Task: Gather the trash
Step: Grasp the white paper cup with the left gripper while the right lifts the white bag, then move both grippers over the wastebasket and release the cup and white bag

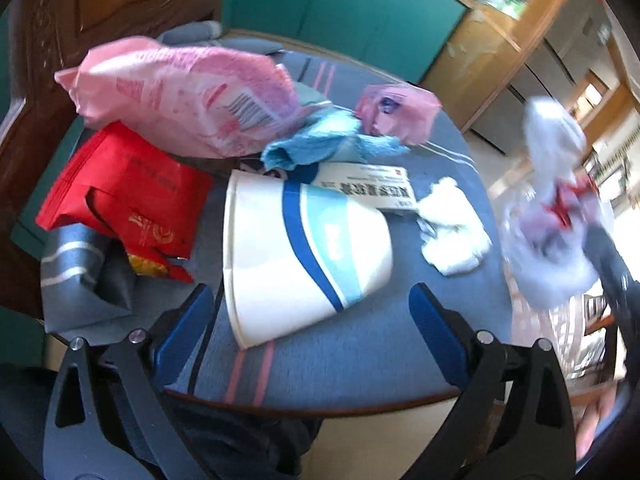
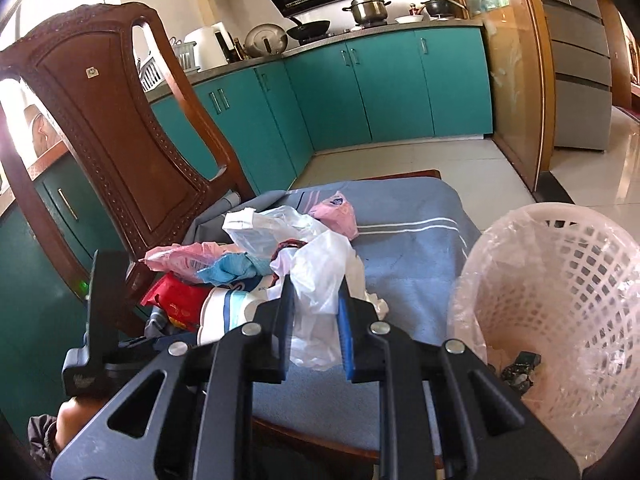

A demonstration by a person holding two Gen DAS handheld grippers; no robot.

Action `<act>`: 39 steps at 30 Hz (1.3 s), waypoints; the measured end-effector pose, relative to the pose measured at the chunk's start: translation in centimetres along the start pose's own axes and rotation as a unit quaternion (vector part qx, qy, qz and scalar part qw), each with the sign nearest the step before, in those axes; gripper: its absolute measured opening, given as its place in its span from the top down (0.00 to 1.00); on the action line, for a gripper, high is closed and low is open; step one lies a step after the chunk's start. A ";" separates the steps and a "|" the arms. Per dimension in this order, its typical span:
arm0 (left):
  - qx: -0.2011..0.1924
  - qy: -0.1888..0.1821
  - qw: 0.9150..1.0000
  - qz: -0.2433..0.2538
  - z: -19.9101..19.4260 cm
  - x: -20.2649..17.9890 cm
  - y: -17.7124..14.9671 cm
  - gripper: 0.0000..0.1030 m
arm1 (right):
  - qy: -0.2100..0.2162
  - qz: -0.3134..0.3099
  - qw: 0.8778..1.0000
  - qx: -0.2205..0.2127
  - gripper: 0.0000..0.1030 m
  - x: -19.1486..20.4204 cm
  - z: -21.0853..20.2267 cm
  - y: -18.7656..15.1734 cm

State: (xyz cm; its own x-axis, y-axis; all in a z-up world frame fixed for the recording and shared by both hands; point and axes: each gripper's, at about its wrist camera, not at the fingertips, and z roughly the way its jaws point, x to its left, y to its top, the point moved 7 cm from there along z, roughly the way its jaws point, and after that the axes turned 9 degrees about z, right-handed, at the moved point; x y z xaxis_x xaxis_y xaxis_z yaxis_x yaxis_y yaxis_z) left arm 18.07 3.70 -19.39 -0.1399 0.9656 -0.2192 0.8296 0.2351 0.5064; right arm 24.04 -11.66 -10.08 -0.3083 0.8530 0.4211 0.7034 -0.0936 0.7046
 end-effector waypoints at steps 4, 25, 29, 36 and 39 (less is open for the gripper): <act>0.016 -0.013 1.000 -0.013 1.4 -0.2 0.6 0.05 | 0.001 0.004 1.000 0.004 0.80 -0.2 0.1 -0.4; -0.011 -0.020 1.000 0.017 -0.2 -1.6 0.0 0.16 | -0.003 0.010 1.000 0.004 0.80 -1.1 -0.4 -0.8; -0.026 -0.026 0.999 0.030 -1.8 -2.7 -0.2 0.16 | -0.003 0.015 1.000 -0.001 0.80 -1.3 -0.7 -0.6; -0.069 -0.045 0.994 0.072 -4.9 -6.6 0.9 0.16 | -0.052 0.021 0.996 -0.074 0.80 -4.9 -5.8 2.7; -0.072 -0.071 0.990 0.099 -5.2 -9.4 1.1 0.16 | -0.098 0.031 0.990 -0.093 0.80 -7.9 -7.8 3.3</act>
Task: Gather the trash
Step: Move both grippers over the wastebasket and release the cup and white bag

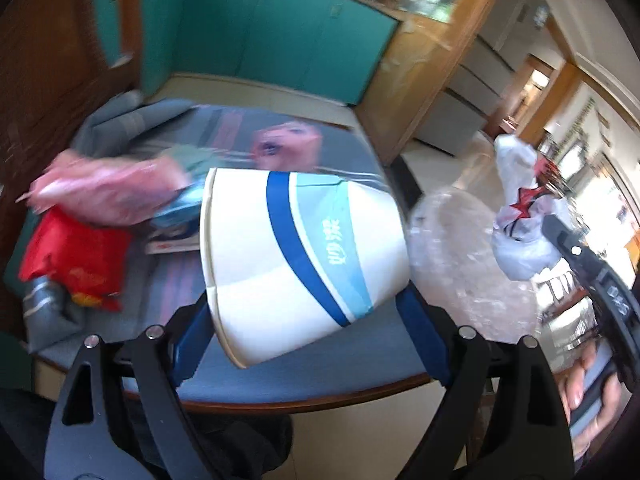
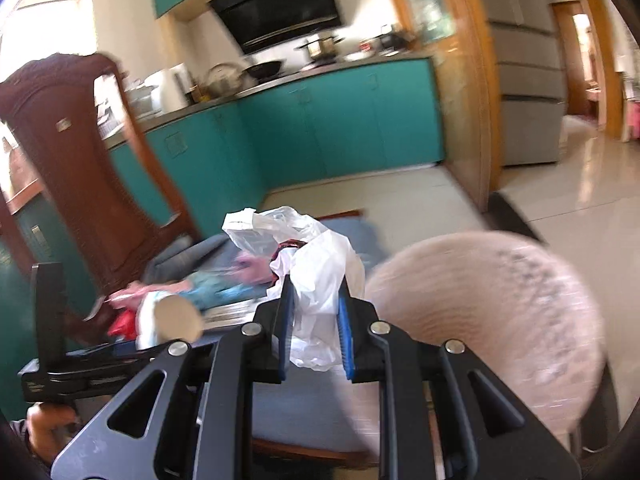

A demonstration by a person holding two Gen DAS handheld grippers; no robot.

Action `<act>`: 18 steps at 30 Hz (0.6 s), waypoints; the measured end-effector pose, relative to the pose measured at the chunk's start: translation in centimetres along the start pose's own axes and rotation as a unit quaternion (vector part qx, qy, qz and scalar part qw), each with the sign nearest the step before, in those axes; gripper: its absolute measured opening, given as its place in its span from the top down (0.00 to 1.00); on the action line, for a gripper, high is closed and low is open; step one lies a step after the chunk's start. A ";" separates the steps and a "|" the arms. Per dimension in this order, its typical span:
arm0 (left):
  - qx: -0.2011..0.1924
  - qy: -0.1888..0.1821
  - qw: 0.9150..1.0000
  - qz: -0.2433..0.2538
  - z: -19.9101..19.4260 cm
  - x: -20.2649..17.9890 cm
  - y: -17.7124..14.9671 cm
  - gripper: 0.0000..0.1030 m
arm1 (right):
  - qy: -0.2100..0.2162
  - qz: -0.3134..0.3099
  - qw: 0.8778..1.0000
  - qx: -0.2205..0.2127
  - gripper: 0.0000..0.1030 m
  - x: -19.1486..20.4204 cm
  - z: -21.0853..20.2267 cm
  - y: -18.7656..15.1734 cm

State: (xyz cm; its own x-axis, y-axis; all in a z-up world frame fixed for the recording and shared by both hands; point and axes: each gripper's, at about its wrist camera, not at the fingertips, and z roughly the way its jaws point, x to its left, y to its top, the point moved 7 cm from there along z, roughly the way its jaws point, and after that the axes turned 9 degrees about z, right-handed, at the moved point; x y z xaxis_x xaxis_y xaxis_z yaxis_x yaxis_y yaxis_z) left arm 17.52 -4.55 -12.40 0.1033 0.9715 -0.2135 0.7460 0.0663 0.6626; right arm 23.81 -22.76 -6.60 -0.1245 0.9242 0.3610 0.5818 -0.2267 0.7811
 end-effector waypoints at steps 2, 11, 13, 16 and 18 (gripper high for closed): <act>0.001 -0.010 1.000 0.019 0.8 -2.0 0.5 0.16 | -0.049 0.012 0.999 0.000 0.80 -3.2 -0.4 0.0; 0.015 -0.100 0.989 0.110 4.4 -13.6 2.8 0.16 | -0.130 0.070 0.989 0.007 0.80 -12.2 -2.5 -2.0; 0.033 -0.124 0.983 0.131 6.1 -15.8 2.8 0.16 | -0.134 0.079 0.988 0.001 0.80 -13.2 -3.1 -1.9; 0.050 -0.142 0.977 0.149 8.0 -18.0 2.4 0.12 | -0.148 0.081 0.986 -0.003 0.80 -14.2 -3.6 -1.9; 0.054 -0.138 0.978 0.150 8.7 -18.1 2.1 0.09 | -0.149 0.087 0.985 0.000 0.80 -14.6 -3.5 -2.2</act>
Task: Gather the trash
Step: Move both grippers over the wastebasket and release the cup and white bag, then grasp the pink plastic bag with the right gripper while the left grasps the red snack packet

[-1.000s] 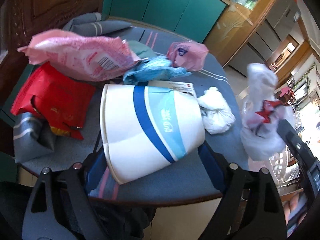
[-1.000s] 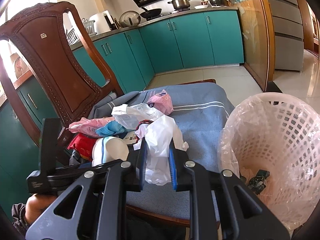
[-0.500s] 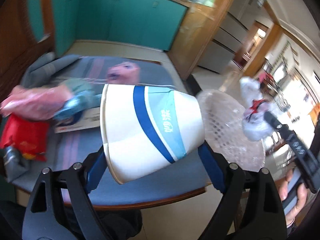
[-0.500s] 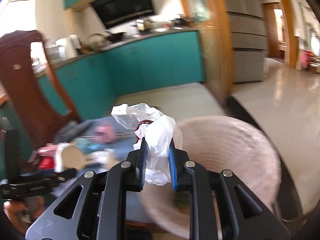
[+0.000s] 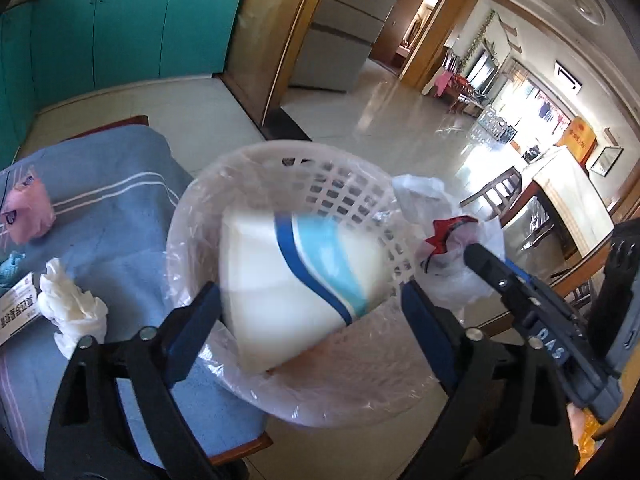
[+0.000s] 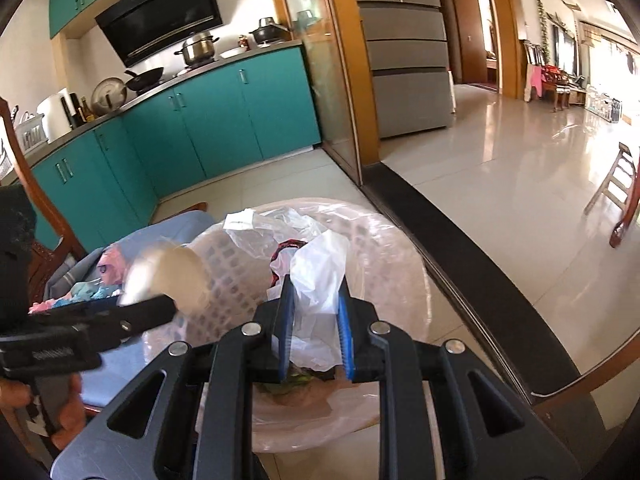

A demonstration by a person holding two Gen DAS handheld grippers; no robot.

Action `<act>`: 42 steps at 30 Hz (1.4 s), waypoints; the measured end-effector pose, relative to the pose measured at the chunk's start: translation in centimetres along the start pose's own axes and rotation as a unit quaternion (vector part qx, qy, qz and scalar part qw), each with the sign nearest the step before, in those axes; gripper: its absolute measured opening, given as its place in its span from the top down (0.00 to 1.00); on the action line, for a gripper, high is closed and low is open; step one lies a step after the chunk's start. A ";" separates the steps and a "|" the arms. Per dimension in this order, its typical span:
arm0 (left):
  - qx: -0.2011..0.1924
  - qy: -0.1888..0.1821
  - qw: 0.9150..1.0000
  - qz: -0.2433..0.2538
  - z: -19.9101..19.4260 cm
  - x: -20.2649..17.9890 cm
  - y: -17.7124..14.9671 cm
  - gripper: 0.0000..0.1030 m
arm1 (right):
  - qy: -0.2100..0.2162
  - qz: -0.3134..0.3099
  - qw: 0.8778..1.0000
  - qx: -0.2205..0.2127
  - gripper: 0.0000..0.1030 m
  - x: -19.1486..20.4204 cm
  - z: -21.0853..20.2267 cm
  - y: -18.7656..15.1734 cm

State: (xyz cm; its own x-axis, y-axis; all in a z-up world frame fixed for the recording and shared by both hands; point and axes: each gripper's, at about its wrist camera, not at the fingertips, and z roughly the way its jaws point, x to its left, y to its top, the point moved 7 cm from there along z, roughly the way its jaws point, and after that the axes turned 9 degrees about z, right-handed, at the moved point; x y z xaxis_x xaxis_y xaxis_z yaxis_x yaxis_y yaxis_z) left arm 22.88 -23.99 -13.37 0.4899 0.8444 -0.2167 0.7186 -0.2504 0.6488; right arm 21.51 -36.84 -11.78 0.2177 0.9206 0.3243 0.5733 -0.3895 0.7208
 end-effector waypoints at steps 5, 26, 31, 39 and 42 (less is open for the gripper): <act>-0.002 0.033 0.999 -0.033 -0.8 2.7 -1.1 0.06 | 0.009 0.008 1.000 0.014 0.80 0.6 1.2 -0.6; 0.006 0.333 0.932 -0.144 -20.0 19.6 -19.7 0.06 | 0.293 -0.253 0.915 0.108 0.35 33.9 1.9 -10.0; -0.004 0.332 0.927 -0.173 -22.0 20.3 -21.7 0.06 | 0.308 -0.382 0.864 0.113 0.33 43.4 1.6 -15.6; -0.020 0.328 0.926 -0.188 -23.5 20.2 -22.6 0.06 | 0.279 -0.459 0.836 0.116 0.51 46.5 3.6 -19.5; -0.022 0.326 0.926 -0.188 -23.3 20.1 -22.6 0.06 | 0.286 -0.455 0.837 0.105 0.77 46.0 3.2 -19.1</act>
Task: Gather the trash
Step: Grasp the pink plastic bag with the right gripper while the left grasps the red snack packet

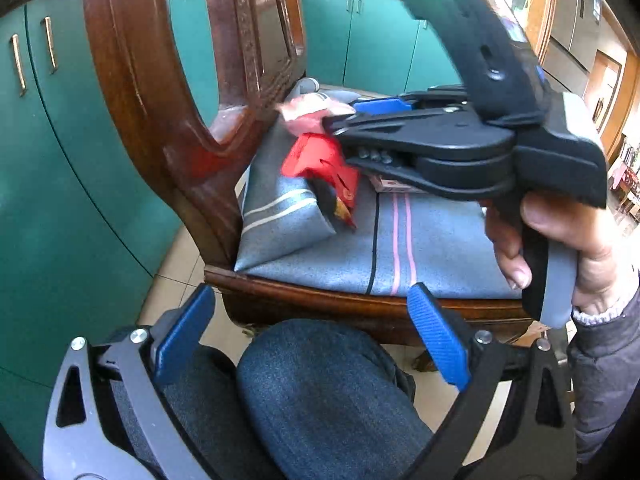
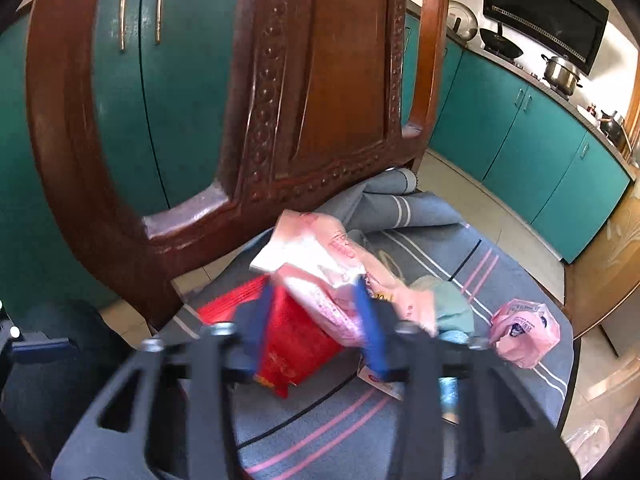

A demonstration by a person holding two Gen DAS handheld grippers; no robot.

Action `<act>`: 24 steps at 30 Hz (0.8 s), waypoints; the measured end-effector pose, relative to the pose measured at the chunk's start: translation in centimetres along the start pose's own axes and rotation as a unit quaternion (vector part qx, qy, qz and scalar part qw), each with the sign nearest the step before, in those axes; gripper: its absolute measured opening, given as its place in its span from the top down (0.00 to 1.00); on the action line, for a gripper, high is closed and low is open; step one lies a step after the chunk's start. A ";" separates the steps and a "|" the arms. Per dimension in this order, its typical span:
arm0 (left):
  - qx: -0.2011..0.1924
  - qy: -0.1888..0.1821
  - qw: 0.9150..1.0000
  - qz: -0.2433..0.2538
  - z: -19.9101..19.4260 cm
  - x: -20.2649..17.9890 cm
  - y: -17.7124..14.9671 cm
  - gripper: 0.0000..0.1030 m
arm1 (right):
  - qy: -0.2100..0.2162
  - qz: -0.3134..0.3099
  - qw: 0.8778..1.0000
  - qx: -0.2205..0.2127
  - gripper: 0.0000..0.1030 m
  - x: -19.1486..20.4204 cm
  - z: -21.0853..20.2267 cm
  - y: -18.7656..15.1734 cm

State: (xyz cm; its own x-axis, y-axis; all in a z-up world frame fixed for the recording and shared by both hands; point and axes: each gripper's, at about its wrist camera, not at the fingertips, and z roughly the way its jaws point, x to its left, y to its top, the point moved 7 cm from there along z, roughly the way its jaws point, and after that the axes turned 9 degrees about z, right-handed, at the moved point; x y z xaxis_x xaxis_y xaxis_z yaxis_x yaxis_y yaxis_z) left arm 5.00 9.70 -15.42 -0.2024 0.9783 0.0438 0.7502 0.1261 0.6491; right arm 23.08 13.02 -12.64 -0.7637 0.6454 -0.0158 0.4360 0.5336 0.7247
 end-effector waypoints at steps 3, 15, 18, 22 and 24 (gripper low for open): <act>0.003 -0.010 1.000 -0.003 0.0 -0.3 -0.2 0.06 | 0.017 0.027 0.999 -0.028 0.86 -0.8 -1.6 0.5; 0.001 -0.066 0.997 -0.032 2.4 -0.3 2.9 0.21 | 0.025 0.166 0.973 -0.160 0.91 -8.9 -15.4 -0.1; -0.006 -0.068 0.997 -0.034 3.1 -0.4 4.5 0.21 | -0.005 0.206 0.966 -0.158 0.91 -11.8 -17.1 -2.6; 0.012 -0.062 0.997 -0.047 5.2 -0.4 6.0 0.37 | -0.049 0.232 0.964 -0.123 0.91 -14.3 -16.8 -6.2; 0.020 -0.065 0.996 -0.053 6.5 -0.6 6.7 0.37 | -0.053 0.244 0.963 -0.105 0.91 -14.9 -16.2 -7.9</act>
State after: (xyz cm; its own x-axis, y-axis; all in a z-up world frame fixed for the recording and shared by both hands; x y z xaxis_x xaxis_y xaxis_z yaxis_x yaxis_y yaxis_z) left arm 14.23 11.06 -16.03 -0.2015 0.9716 -0.1238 0.7542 0.2345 0.6134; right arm 23.24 -9.66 -7.00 -0.4345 0.8498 0.2984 0.6160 0.0387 0.7868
